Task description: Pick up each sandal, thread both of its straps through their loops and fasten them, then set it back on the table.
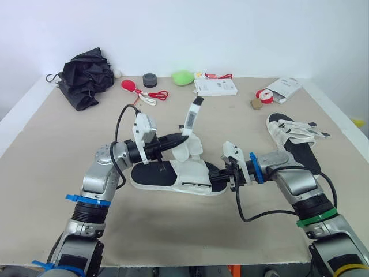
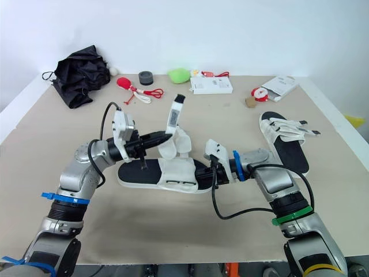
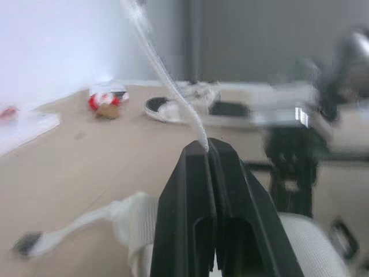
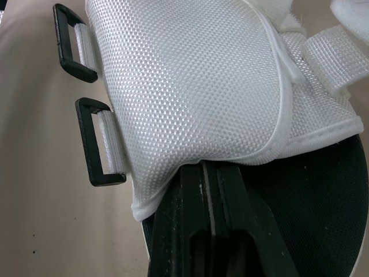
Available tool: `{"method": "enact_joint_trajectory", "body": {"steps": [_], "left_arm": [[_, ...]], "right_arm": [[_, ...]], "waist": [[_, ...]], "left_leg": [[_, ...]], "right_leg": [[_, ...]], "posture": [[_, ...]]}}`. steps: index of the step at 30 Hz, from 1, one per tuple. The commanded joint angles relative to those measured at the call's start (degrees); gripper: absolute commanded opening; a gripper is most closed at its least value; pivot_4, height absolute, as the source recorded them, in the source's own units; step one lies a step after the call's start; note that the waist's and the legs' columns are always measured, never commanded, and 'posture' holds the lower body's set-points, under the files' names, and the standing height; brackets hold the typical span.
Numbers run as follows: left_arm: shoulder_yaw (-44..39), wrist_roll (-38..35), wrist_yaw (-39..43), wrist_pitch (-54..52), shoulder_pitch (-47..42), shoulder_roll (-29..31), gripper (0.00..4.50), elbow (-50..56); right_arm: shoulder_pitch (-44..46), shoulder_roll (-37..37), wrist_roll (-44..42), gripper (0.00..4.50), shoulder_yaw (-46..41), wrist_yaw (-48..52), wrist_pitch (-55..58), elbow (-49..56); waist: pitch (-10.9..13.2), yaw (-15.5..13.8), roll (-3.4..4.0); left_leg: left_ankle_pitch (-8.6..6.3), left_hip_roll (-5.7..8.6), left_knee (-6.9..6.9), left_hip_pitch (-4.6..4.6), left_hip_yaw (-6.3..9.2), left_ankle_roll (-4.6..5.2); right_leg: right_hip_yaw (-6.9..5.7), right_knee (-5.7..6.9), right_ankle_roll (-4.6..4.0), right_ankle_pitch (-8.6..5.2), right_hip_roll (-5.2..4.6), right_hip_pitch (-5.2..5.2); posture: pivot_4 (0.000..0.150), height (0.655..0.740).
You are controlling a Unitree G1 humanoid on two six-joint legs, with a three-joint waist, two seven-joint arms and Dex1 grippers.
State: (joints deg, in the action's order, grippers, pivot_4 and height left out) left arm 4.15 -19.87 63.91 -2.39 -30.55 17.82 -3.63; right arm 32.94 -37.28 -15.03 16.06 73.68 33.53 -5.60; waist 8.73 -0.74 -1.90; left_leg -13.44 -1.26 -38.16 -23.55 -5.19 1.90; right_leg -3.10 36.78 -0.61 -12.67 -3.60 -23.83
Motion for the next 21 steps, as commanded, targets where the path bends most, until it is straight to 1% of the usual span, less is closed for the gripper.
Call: {"method": "enact_joint_trajectory", "body": {"steps": [1,2,5,10,11,13,15,16,17,18,21], "left_arm": [[1.94,2.93,6.97,18.34,-0.01,1.51,0.03,-1.28],[2.62,3.34,9.19,23.4,0.12,2.08,0.03,-2.23],[4.37,2.81,14.78,33.96,0.09,3.54,0.03,-4.16],[7.69,0.34,23.47,46.99,0.65,6.31,0.03,-7.72],[7.88,0.36,23.83,49.0,0.63,6.59,0.28,-8.93],[8.56,0.51,24.41,50.59,0.6,7.18,0.95,-11.0],[8.61,0.38,23.7,51.61,0.53,7.18,1.97,-12.27],[8.61,0.54,23.06,51.6,0.61,7.34,2.52,-12.56],[8.65,0.61,22.58,51.48,0.63,7.49,2.93,-12.77],[8.78,0.14,21.98,46.76,1.72,8.88,3.44,-11.15],[8.6,-2.15,19.55,31.04,4.52,13.27,3.44,-5.09]], "right_arm": [[-2.29,-1.24,2.96,0.0,2.77,-1.14,2.04,-3.01],[-2.25,-1.23,3.04,0.0,2.81,-1.11,1.96,-3.09],[-2.06,-1.2,3.12,0.0,2.87,-1.02,1.88,-3.3],[-1.44,-0.97,3.27,0.0,3.0,-0.86,1.7,-3.85],[-1.29,-0.89,3.24,0.0,3.03,-0.86,1.69,-3.92],[-1.11,-0.79,3.24,0.0,3.09,-0.94,1.6,-4.07],[-0.99,-0.73,3.2,0.0,3.15,-0.92,1.5,-4.21],[-0.95,-0.7,3.19,0.0,3.17,-0.92,1.45,-4.27],[-0.88,-0.66,3.2,0.0,3.2,-0.92,1.42,-4.36],[-0.81,-0.64,3.17,0.0,3.26,-0.87,1.44,-4.41],[-0.66,-0.64,3.08,0.0,3.44,-0.81,1.45,-4.5]], "waist": [[0.0,0.0,0.0],[0.0,0.0,0.01],[0.0,0.0,0.01],[0.0,0.05,0.02],[0.0,0.07,0.03],[0.0,0.06,0.03],[0.0,0.07,0.03],[0.0,0.07,0.03],[0.0,0.08,0.03],[0.0,0.1,0.03],[0.03,0.2,0.07]], "left_leg": [[0.0,0.0,0.03,0.0,0.0,0.0],[0.0,0.0,0.04,0.0,0.0,0.01],[0.01,0.0,0.07,-0.02,0.0,0.02],[0.01,0.0,0.07,-0.05,-0.01,0.05],[0.01,0.0,0.07,-0.06,-0.01,0.05],[0.02,-0.01,0.07,-0.07,0.0,0.07],[0.03,-0.02,0.07,-0.08,0.0,0.09],[0.03,-0.02,0.07,-0.08,0.0,0.09],[0.03,-0.03,0.06,-0.08,0.0,0.09],[0.03,-0.03,0.06,-0.08,0.0,0.1],[0.03,-0.07,0.07,-0.08,0.0,0.1]], "right_leg": [[-0.01,-0.02,0.0,0.0,0.0,-0.01],[-0.01,-0.03,0.0,0.0,0.0,-0.01],[-0.01,-0.05,0.0,0.0,0.0,-0.04],[-0.03,-0.05,0.03,-0.02,0.0,-0.08],[-0.05,-0.05,0.03,-0.02,0.01,-0.08],[-0.09,-0.05,0.06,-0.04,0.02,-0.09],[-0.1,-0.05,0.45,-0.24,0.04,-0.09],[-0.1,-0.05,0.46,-0.24,0.04,-0.09],[-0.1,-0.05,0.48,-0.24,0.05,-0.08],[-0.1,-0.05,0.5,-0.24,0.05,-0.08],[-0.09,-0.05,0.54,-0.26,0.11,-0.09]], "posture": [[0.15,0.74],[0.15,0.74],[0.15,0.74],[0.15,0.74],[0.15,0.74],[0.15,0.74],[0.15,0.74],[0.15,0.74],[0.15,0.74],[0.15,0.74],[0.15,0.74]]}}
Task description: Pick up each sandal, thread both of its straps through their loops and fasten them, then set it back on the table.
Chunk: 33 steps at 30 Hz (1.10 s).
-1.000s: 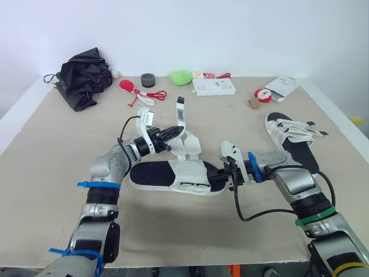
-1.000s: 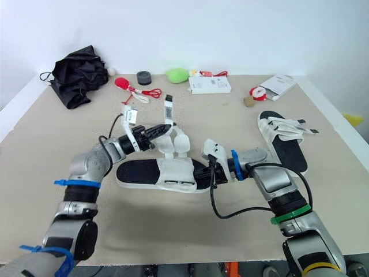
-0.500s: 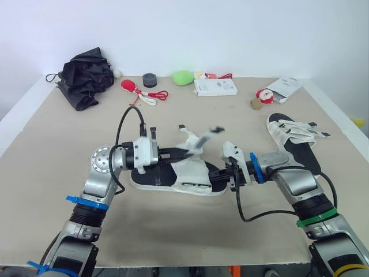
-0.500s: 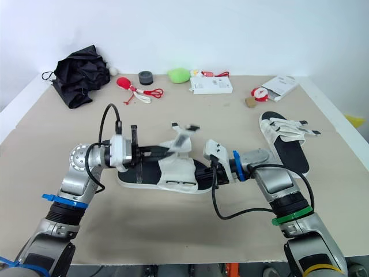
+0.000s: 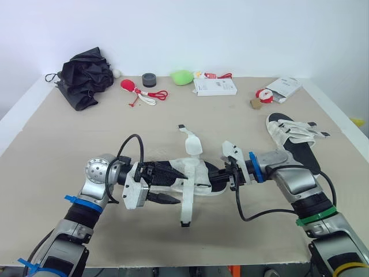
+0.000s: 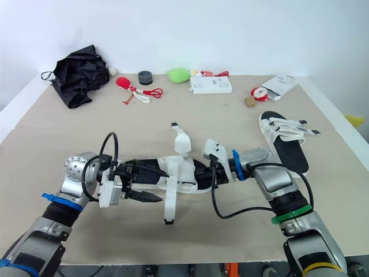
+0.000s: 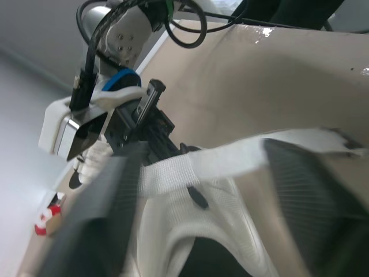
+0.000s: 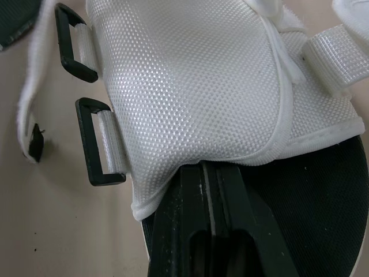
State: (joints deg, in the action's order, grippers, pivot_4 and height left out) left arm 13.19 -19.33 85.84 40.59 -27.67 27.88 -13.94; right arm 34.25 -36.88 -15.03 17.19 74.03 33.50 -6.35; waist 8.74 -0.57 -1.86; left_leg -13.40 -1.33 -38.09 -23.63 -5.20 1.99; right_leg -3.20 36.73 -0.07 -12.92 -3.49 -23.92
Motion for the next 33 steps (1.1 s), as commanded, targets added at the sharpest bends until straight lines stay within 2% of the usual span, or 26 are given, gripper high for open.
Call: {"method": "enact_joint_trajectory", "body": {"steps": [1,7,9,11,13,17,20,29,33], "left_arm": [[-0.45,-3.96,-3.39,-20.27,2.49,5.9,3.44,8.33],[0.24,-17.29,-4.23,-66.94,5.69,23.06,3.44,24.56],[0.47,-20.22,-4.16,-76.07,5.88,25.94,3.44,26.35],[0.2,-22.48,-6.4,-82.83,6.23,25.49,3.44,26.65],[0.48,-22.95,-9.66,-86.48,7.3,23.34,3.44,27.51],[1.98,-17.17,-16.38,-83.18,8.67,17.03,3.44,27.7],[1.72,-19.0,-19.92,-88.47,6.85,12.27,3.44,26.03],[3.68,-21.68,-21.51,-97.39,3.42,4.6,3.44,24.67],[3.97,-22.38,-21.25,-99.04,3.93,3.65,3.44,25.98]], "right_arm": [[-1.92,-1.02,3.1,0.0,2.36,-1.12,1.43,-3.81],[-1.53,-0.77,3.25,0.0,2.46,-0.94,1.25,-4.27],[-1.37,-0.58,3.27,0.0,2.48,-1.03,1.25,-4.43],[-1.39,-0.43,3.22,0.0,2.5,-1.08,1.29,-4.32],[-1.63,-0.38,3.0,0.0,2.44,-1.12,1.54,-3.81],[-2.18,-0.29,2.88,0.0,2.42,-1.53,2.03,-2.85],[-2.76,-0.25,2.69,0.0,2.34,-1.9,2.6,-1.82],[-4.52,-1.02,1.98,0.0,1.79,-3.13,5.16,1.96],[-5.08,-1.54,1.48,0.0,1.54,-3.35,6.85,4.13]], "waist": [[0.02,0.08,0.03],[0.09,0.09,0.08],[0.11,0.08,0.11],[0.11,0.06,0.12],[0.11,0.07,0.12],[0.1,0.03,0.08],[0.09,-0.05,0.07],[0.08,-0.04,0.06],[0.08,-0.03,0.06]], "left_leg": [[0.0,-0.02,0.01,0.0,0.0,0.0],[-0.02,-0.17,0.01,-0.01,0.06,-0.02],[-0.02,-0.17,0.02,0.01,0.06,-0.03],[-0.02,-0.17,0.01,0.03,0.06,-0.03],[-0.02,-0.17,0.02,0.05,0.05,-0.04],[-0.02,-0.17,0.06,0.08,0.05,-0.05],[-0.02,-0.17,0.05,0.07,0.05,-0.06],[-0.06,-0.17,0.17,0.04,0.04,-0.14],[-0.07,-0.16,0.2,0.02,0.04,-0.16]], "right_leg": [[0.0,0.0,0.05,-0.03,0.03,0.0],[-0.1,0.0,0.16,-0.17,0.16,-0.25],[-0.11,0.0,0.19,-0.19,0.14,-0.24],[-0.11,0.0,0.2,-0.19,0.13,-0.23],[-0.11,0.0,0.2,-0.19,0.12,-0.22],[-0.07,0.0,0.19,-0.2,0.11,-0.19],[-0.06,0.0,0.13,-0.17,0.09,-0.18],[-0.06,0.0,-0.05,-0.25,0.1,-0.02],[-0.07,0.0,-0.11,-0.28,0.1,-0.03]], "posture": [[0.15,0.74],[0.15,0.74],[0.15,0.74],[0.15,0.74],[0.15,0.74],[0.15,0.74],[0.15,0.74],[0.15,0.74],[0.15,0.74]]}}
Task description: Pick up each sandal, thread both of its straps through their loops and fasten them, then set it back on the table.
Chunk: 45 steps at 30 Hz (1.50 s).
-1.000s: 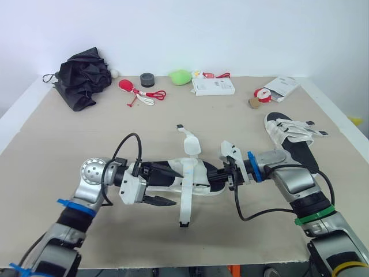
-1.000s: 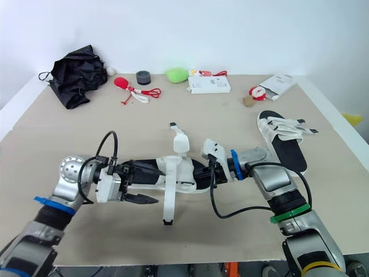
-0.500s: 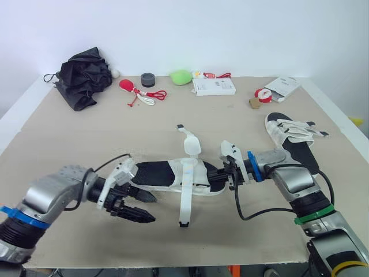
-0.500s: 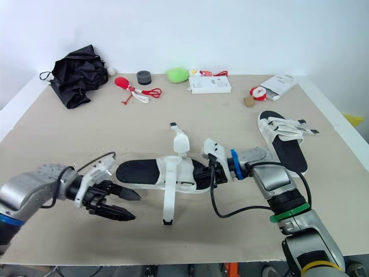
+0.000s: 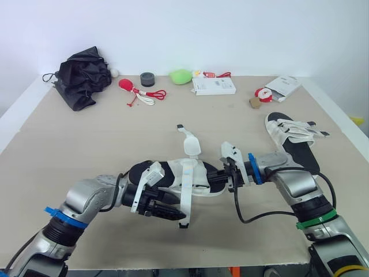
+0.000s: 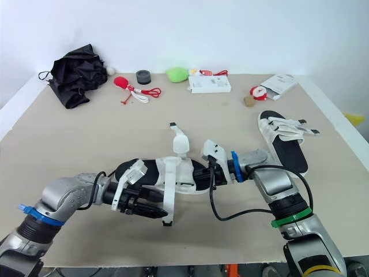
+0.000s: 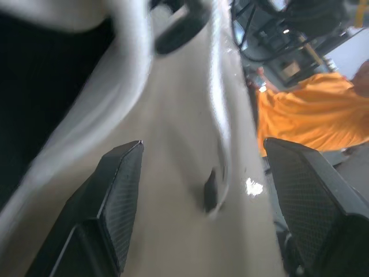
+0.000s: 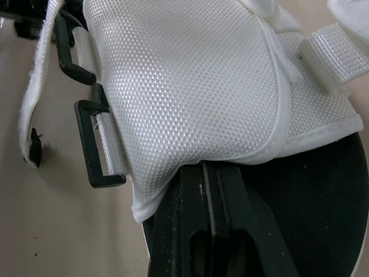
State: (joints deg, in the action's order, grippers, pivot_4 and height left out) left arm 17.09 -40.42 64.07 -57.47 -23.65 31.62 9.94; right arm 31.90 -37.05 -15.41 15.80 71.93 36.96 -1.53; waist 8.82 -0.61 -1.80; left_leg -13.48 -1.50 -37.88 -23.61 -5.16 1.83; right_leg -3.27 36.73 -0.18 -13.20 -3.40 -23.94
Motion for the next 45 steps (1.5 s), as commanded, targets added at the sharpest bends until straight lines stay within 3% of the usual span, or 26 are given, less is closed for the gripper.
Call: {"method": "enact_joint_trajectory", "body": {"steps": [1,16,19,23,24,25,34,41,45], "left_arm": [[0.19,-1.22,0.69,-0.92,0.35,0.25,3.44,2.48],[0.05,0.06,-3.59,1.94,4.49,-1.64,3.44,4.39],[0.06,0.18,-4.39,2.23,4.91,-2.09,2.66,4.49],[-0.61,-1.11,-4.63,1.27,5.3,-1.99,0.6,5.14],[-0.78,-1.66,-4.3,0.83,5.28,-1.69,0.17,5.33],[-0.87,-2.17,-3.86,0.34,5.2,-1.28,0.03,5.57],[-1.82,-6.16,-1.32,-4.41,3.34,2.02,0.03,6.81],[-15.93,-20.42,-11.25,-20.25,-8.73,-6.69,0.03,-2.52],[-21.54,-23.04,-17.03,-24.43,-15.4,-10.58,0.03,-9.67]], "right_arm": [[-2.63,-1.36,1.77,0.0,2.95,-1.35,3.82,-0.41],[0.75,-1.1,1.71,0.0,3.63,-0.46,5.28,-1.78],[0.99,-1.08,1.66,0.0,3.78,-0.31,4.96,-2.11],[1.29,-0.94,1.66,0.0,3.84,-0.25,4.75,-2.39],[1.42,-0.89,1.65,0.0,3.83,-0.26,4.74,-2.51],[1.55,-0.86,1.66,0.0,3.83,-0.25,4.7,-2.63],[2.29,-0.68,1.71,0.0,3.86,-0.09,4.4,-3.56],[2.54,-0.21,1.84,0.0,4.0,-0.09,3.6,-4.54],[2.97,0.4,1.98,0.0,3.9,-0.42,2.93,-5.35]], "waist": [[0.0,-0.01,0.0],[0.0,0.0,0.0],[0.0,0.01,0.0],[0.0,0.01,0.0],[0.0,0.01,0.0],[0.0,0.01,0.0],[0.0,0.02,0.0],[0.03,0.04,-0.04],[0.04,0.27,-0.06]], "left_leg": [[0.0,0.0,0.02,0.0,0.0,0.0],[-0.03,0.0,0.1,0.03,0.0,-0.06],[-0.03,0.0,0.1,0.03,0.0,-0.06],[-0.03,0.0,0.1,0.03,0.0,-0.06],[-0.03,0.0,0.1,0.03,0.0,-0.06],[-0.03,0.0,0.1,0.04,-0.01,-0.06],[-0.03,0.0,0.09,0.05,-0.01,-0.06],[0.06,0.0,-0.06,0.04,0.02,0.03],[0.06,0.0,-0.06,0.06,0.01,0.02]], "right_leg": [[0.0,0.0,-0.01,-0.01,0.0,0.0],[0.0,0.0,-0.09,-0.06,0.01,-0.02],[-0.01,0.0,-0.08,-0.06,0.03,-0.02],[0.0,0.0,0.0,-0.01,0.04,-0.02],[-0.01,0.0,-0.01,-0.01,0.04,-0.02],[0.0,0.0,-0.01,-0.02,0.04,-0.01],[0.01,0.0,-0.02,-0.03,0.06,-0.01],[-0.01,0.02,0.32,0.15,0.1,0.05],[0.05,0.02,0.49,0.22,0.18,0.09]], "posture": [[0.15,0.74],[0.15,0.74],[0.15,0.74],[0.15,0.74],[0.15,0.74],[0.15,0.74],[0.15,0.74],[0.15,0.74],[0.15,0.74]]}}
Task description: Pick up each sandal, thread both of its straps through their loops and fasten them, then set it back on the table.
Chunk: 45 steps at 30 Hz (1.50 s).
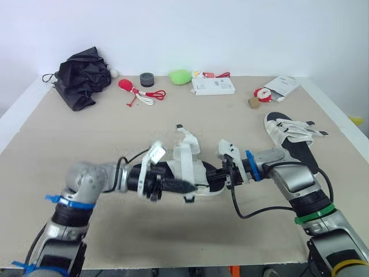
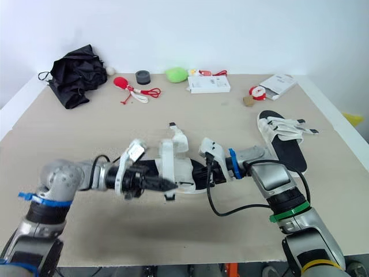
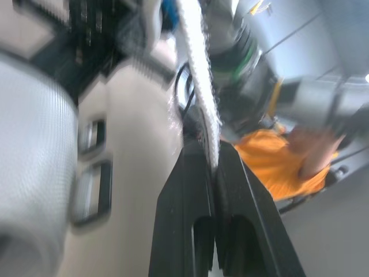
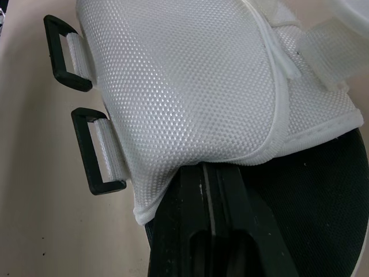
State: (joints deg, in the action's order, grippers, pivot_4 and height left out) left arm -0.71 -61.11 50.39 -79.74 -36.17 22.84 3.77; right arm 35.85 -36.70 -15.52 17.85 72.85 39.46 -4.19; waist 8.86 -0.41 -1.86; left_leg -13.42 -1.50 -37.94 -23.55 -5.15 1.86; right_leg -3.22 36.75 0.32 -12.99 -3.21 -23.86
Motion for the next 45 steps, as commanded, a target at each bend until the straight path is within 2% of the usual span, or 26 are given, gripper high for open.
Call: {"method": "enact_joint_trajectory", "body": {"steps": [1,3,9,16,21,29,45], "left_arm": [[-4.53,-2.13,-4.5,-2.33,-3.91,-2.43,0.03,-5.0],[-4.33,-0.03,-5.68,-1.44,-5.27,-2.71,0.03,-7.25],[0.96,6.53,-0.99,3.34,-4.87,0.45,0.03,-12.76],[3.77,10.37,2.87,5.58,-6.09,0.48,0.03,-16.88],[4.92,9.14,5.97,3.05,-5.69,1.33,0.03,-14.08],[7.45,11.87,9.37,5.27,-5.89,3.44,0.03,-14.06],[5.99,11.47,8.1,2.22,-7.68,1.9,0.03,-14.07]], "right_arm": [[-0.94,0.17,2.09,0.0,1.81,-1.41,0.3,-2.82],[-0.92,0.35,2.07,0.0,1.72,-1.52,0.1,-2.93],[-1.12,0.89,2.05,0.0,1.41,-2.18,-0.26,-3.02],[-1.74,1.01,1.87,0.0,1.0,-2.67,-0.23,-2.51],[-1.76,1.17,1.85,0.0,0.78,-2.97,0.05,-2.19],[-1.81,1.24,1.99,0.0,0.7,-3.09,-0.21,-2.49],[-1.35,1.99,2.27,0.0,0.95,-3.35,-0.63,-3.36]], "waist": [[0.0,0.07,0.0],[0.01,0.13,-0.02],[0.01,0.14,-0.02],[0.01,0.11,-0.02],[0.01,0.11,-0.02],[0.01,0.14,-0.02],[0.01,0.24,-0.02]], "left_leg": [[0.0,0.0,0.0,0.01,0.0,0.0],[0.01,0.0,0.0,0.04,0.0,-0.03],[0.13,-0.02,0.03,0.15,-0.02,-0.23],[0.17,-0.04,0.03,0.14,-0.02,-0.27],[0.16,-0.05,0.08,0.14,-0.02,-0.27],[0.17,-0.07,0.11,0.14,-0.03,-0.27],[0.17,-0.09,0.11,0.14,-0.04,-0.27]], "right_leg": [[0.03,0.0,0.0,0.0,0.02,0.0],[0.09,0.03,0.0,0.0,0.07,0.02],[0.13,0.19,-0.11,0.01,0.07,0.0],[0.11,0.2,-0.35,0.03,0.02,-0.05],[0.1,0.2,-0.43,0.05,0.0,-0.07],[0.08,0.21,-0.59,-0.03,0.0,-0.1],[0.08,0.21,-0.39,0.06,0.03,-0.11]], "posture": [[0.15,0.74],[0.15,0.74],[0.15,0.74],[0.15,0.74],[0.15,0.74],[0.15,0.74],[0.15,0.74]]}}
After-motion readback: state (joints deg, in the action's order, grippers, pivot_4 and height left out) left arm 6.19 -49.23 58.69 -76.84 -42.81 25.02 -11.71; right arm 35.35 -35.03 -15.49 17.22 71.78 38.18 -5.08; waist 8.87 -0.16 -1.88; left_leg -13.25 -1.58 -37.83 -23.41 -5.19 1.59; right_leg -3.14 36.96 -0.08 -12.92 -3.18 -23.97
